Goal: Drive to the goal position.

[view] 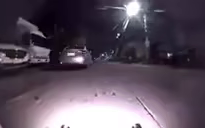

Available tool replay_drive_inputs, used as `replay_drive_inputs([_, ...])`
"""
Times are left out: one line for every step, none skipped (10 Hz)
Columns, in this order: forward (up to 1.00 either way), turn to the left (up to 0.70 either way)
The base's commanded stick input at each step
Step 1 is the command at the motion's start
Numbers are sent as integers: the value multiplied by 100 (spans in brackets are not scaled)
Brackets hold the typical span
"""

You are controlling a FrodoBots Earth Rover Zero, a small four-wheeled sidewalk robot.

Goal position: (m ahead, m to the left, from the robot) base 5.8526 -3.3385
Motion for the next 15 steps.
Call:
replay_drive_inputs([85,0])
replay_drive_inputs([85,0])
replay_drive_inputs([85,0])
replay_drive_inputs([85,0])
replay_drive_inputs([85,0])
replay_drive_inputs([85,0])
replay_drive_inputs([85,0])
replay_drive_inputs([85,0])
replay_drive_inputs([85,0])
replay_drive_inputs([85,0])
replay_drive_inputs([85,0])
replay_drive_inputs([85,0])
replay_drive_inputs([85,0])
replay_drive_inputs([85,0])
replay_drive_inputs([85,0])
